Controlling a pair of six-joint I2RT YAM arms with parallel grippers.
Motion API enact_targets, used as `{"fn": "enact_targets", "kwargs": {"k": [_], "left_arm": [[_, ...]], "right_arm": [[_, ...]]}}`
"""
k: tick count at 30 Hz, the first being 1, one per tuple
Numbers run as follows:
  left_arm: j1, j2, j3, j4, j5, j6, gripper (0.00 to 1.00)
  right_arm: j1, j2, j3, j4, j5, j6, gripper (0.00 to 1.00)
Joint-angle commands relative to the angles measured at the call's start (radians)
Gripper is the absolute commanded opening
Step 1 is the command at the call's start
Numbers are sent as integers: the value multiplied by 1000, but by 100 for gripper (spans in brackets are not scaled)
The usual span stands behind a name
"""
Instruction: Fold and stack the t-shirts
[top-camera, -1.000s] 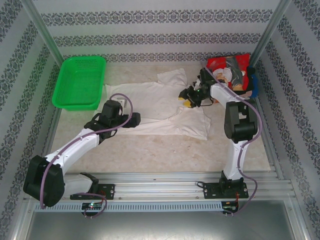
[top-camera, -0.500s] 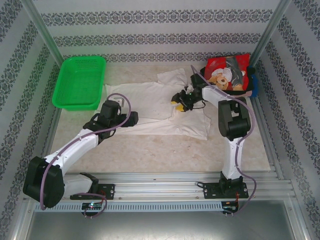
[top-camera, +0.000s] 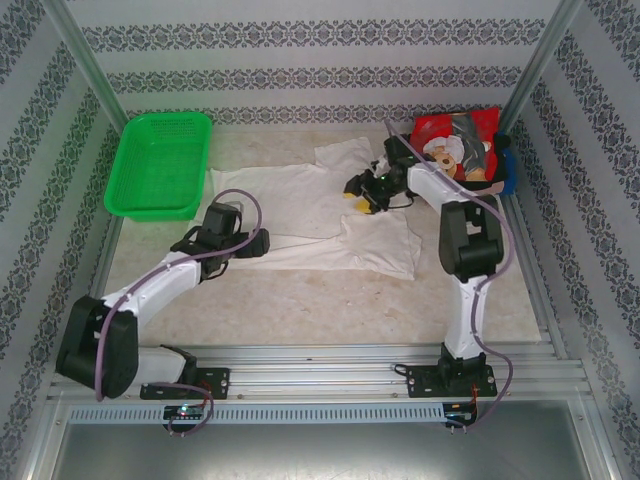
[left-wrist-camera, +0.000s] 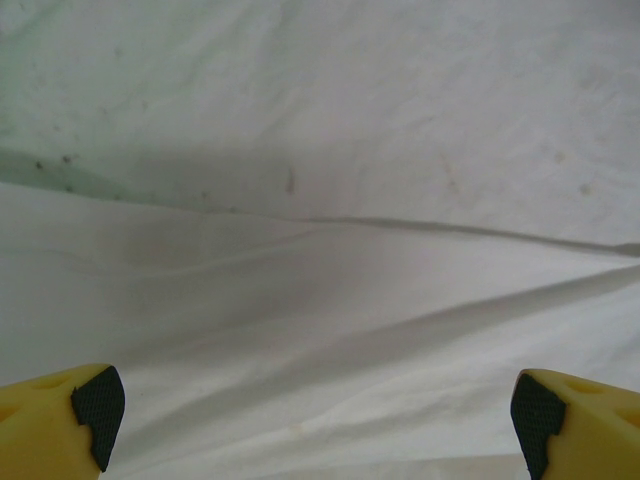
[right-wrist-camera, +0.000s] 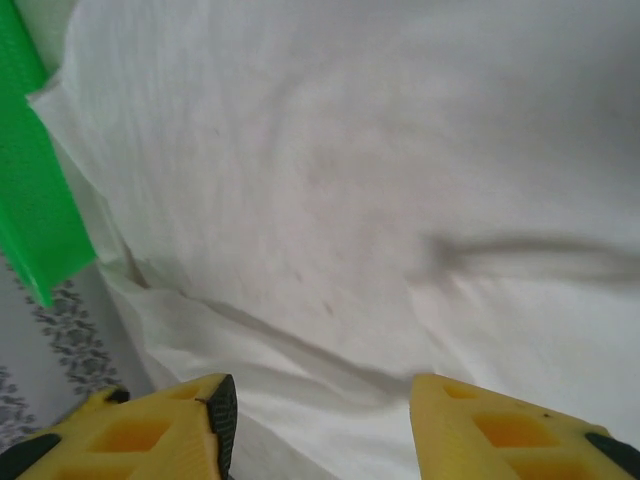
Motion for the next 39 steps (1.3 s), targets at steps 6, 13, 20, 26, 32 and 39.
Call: {"fn": "enact_targets", "kwargs": {"k": [6, 13, 20, 26, 32, 39], "left_arm": [[83, 133, 79, -90, 6, -51, 100], [92, 210, 89, -124, -76, -57, 100], [103, 257, 76, -251, -150, -136, 99], [103, 229, 58, -335, -172, -219, 95], [102, 202, 24, -380, -145, -286, 95], [100, 99, -86, -413, -115, -351, 90]], "right_arm": [[-13, -191, -344, -37, 173, -60, 53], [-19, -151, -379, -55, 331, -51, 52], [-24, -103, -331, -88, 447, -57, 52], [-15, -54, -245, -135, 465, -75, 52], [-27, -72, -267, -190, 504, -105, 53], [-22, -163, -390, -197, 499, -106, 53]]}}
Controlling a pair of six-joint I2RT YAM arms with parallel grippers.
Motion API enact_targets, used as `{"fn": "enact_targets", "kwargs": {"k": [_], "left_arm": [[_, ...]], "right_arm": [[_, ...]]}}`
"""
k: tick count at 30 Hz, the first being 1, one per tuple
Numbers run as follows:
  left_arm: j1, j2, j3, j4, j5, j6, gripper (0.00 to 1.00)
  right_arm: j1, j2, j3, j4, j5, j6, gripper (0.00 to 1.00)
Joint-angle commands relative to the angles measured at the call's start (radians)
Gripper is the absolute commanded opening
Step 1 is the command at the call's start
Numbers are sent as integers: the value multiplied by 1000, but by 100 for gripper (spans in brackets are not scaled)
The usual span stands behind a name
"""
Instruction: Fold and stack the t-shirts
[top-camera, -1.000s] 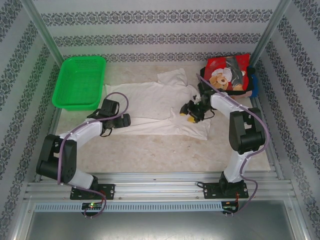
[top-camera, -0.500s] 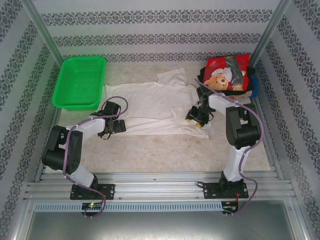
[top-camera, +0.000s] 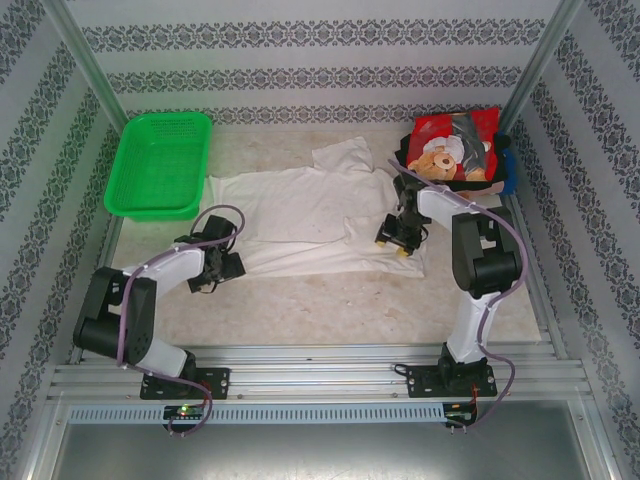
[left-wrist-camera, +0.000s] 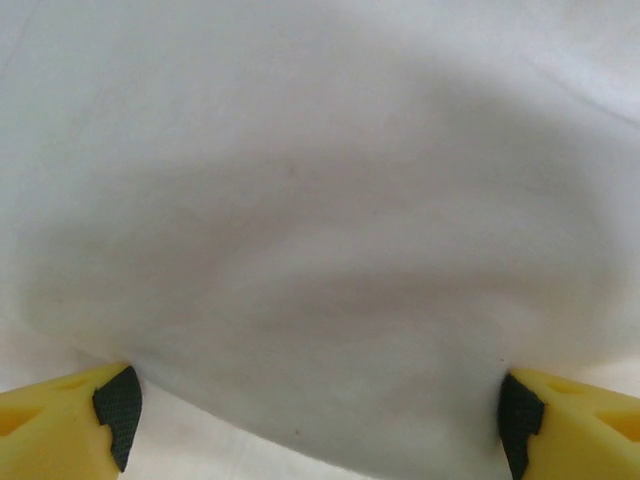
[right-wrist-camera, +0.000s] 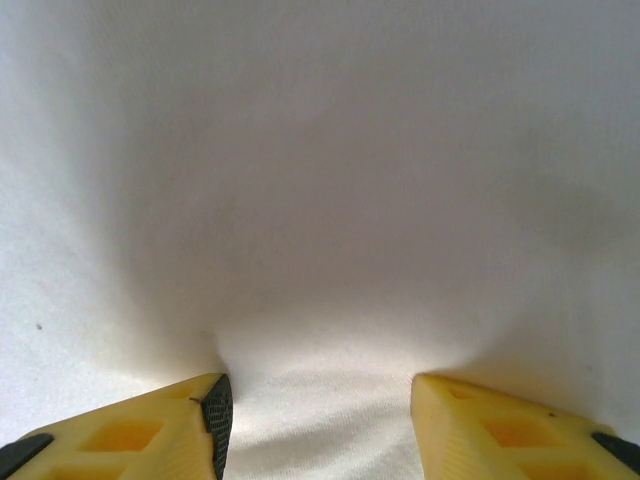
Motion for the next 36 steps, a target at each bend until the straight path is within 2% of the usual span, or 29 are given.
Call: {"fn": "enact_targets", "kwargs": {"k": [1, 15, 24, 31, 36], "left_arm": [[6, -41, -54, -112, -3, -59, 90], [-37, -185, -152, -240, 55, -178, 88], [-72, -313, -197, -326, 62, -240, 89], [-82, -406, -126, -379, 55, -226, 95], [-83, -427, 61, -437, -20, -158, 100]], "right_arm": [[2, -45, -71, -63, 49, -11, 53], [35, -224, -286, -152, 87, 18, 54], [40, -268, -352, -176, 82, 38, 54], [53, -309, -370, -205, 85, 51, 54], [54, -334, -382, -220, 90, 54, 54]]}}
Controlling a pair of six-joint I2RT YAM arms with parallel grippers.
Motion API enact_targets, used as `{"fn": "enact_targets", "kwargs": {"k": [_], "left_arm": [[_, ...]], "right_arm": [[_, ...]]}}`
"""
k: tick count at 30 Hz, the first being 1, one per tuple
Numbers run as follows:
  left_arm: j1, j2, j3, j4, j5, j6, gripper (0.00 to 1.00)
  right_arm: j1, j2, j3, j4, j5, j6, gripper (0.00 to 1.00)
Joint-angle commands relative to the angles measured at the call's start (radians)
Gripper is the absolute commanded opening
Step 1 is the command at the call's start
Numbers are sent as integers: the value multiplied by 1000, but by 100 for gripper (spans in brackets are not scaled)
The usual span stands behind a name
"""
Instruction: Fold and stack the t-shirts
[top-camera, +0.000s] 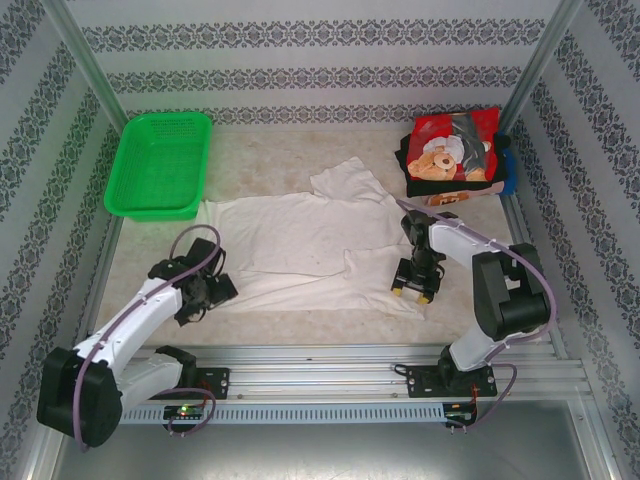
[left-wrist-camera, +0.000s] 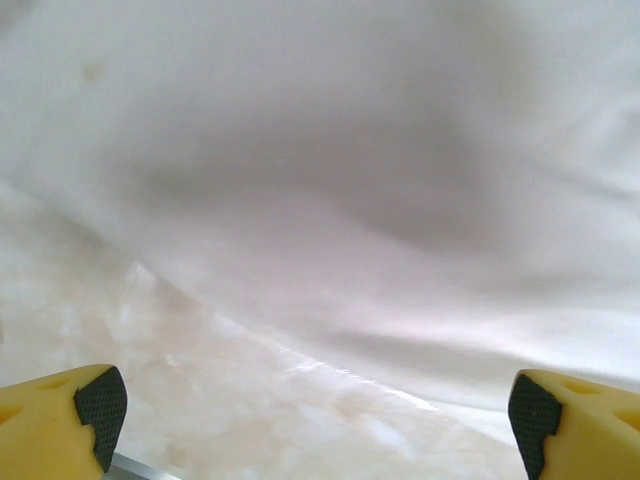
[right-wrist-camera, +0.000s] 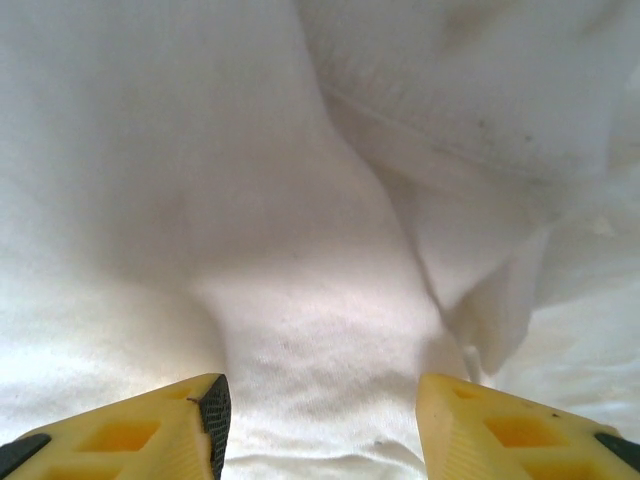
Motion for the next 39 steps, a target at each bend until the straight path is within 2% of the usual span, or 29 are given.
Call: {"fn": "enact_targets", "kwargs": {"k": [1, 3, 5, 9, 12, 19, 24, 28, 31, 39], "left_arm": [[-4, 5, 153, -81, -98, 68, 100], [33, 56, 254, -87, -126, 125, 100], [99, 110, 340, -77, -98, 167, 100], [202, 204, 445, 27, -48, 224, 100], [244, 285, 515, 73, -32, 247, 100], [248, 395, 590, 141, -13, 279, 100], [247, 380, 571, 161, -17, 282, 100], [247, 363, 563, 154, -30, 287, 100], [248, 347, 556, 149, -43, 290, 100], [248, 335, 533, 158, -41, 296, 100]], "right_arm": [[9, -20, -15, -41, 31, 13, 54], [8, -30, 22, -45, 47, 1, 54], [8, -45, 71, -40, 44, -15, 54], [8, -26, 183, -20, -16, -50, 56], [15, 17, 254, -5, -68, -67, 56], [14, 157, 234, 106, -114, -61, 56], [-1, 207, 208, 144, -54, -52, 56], [-5, 236, 212, 78, 43, -49, 55], [-9, 219, 184, 36, 119, -42, 55], [-53, 138, 61, -5, 198, -6, 56]]}}
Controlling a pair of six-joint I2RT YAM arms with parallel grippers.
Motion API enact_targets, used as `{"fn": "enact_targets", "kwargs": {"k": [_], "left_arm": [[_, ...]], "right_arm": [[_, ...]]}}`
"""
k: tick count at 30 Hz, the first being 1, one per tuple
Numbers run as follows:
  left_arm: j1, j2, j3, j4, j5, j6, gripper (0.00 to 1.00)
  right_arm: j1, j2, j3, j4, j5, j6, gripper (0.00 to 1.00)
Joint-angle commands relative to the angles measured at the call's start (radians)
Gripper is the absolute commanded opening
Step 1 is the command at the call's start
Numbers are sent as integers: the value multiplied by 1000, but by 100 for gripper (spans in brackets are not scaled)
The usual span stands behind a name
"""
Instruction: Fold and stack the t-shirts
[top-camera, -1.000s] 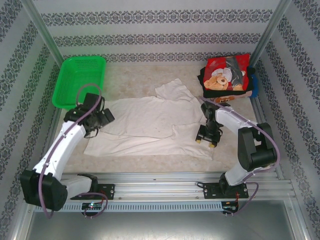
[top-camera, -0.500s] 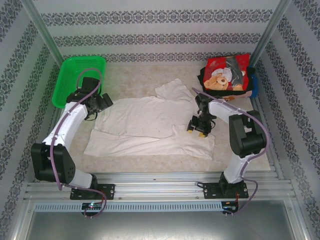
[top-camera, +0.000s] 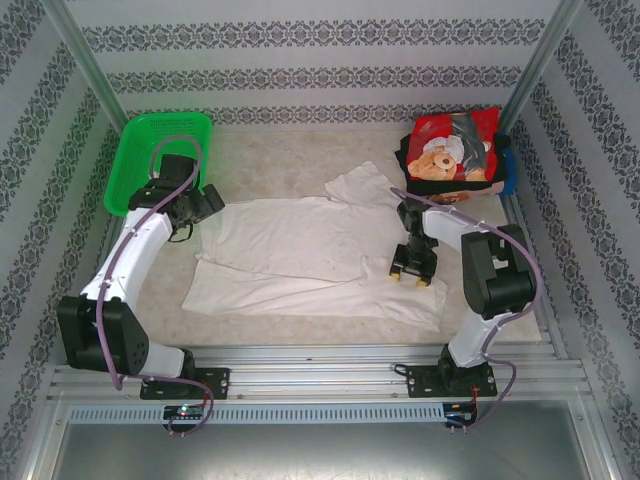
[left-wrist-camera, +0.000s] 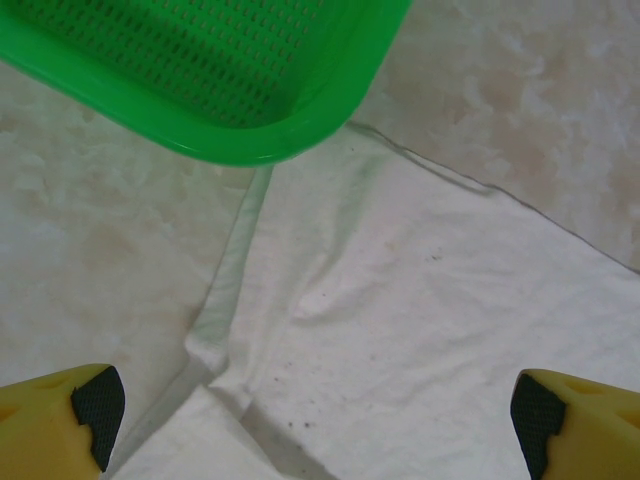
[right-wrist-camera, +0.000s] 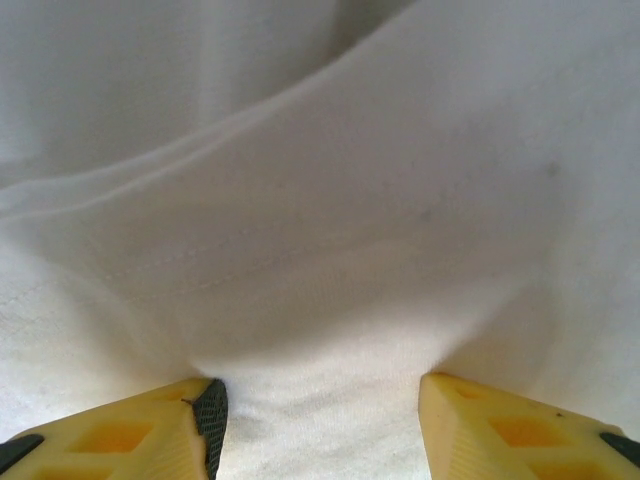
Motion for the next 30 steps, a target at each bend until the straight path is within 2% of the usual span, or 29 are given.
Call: {"fn": "enact_targets", "kwargs": {"k": [1, 6, 10, 13, 15, 16, 18, 21, 30], "left_arm": [[5, -15, -25, 24, -17, 35, 100], [4, 3, -43, 58, 20, 57, 100], [0, 56, -27, 65, 56, 94, 100], [-5, 129, 9, 47, 97, 127, 100], [-11, 185, 43, 21, 111, 138, 99], [-11, 220, 63, -3, 103, 134, 98], [-11, 274, 91, -29, 67, 122, 95], [-11, 326, 108, 41, 64, 111, 90], [-10, 551, 261, 126, 38, 84, 76]], "right_arm": [[-37, -20, -67, -66, 112, 32, 56], [-93, -45, -90, -66, 125, 16, 56], [-105, -49, -78, -72, 138, 11, 56], [-101, -89, -53, -63, 102, 1, 58], [-82, -148, -29, -35, 50, -15, 64], [-71, -178, -9, -24, 23, -32, 75], [-47, -226, 41, -4, -23, -69, 85], [-11, -278, 120, 42, -59, -121, 97], [-14, -210, 377, 124, -209, -185, 98]]}}
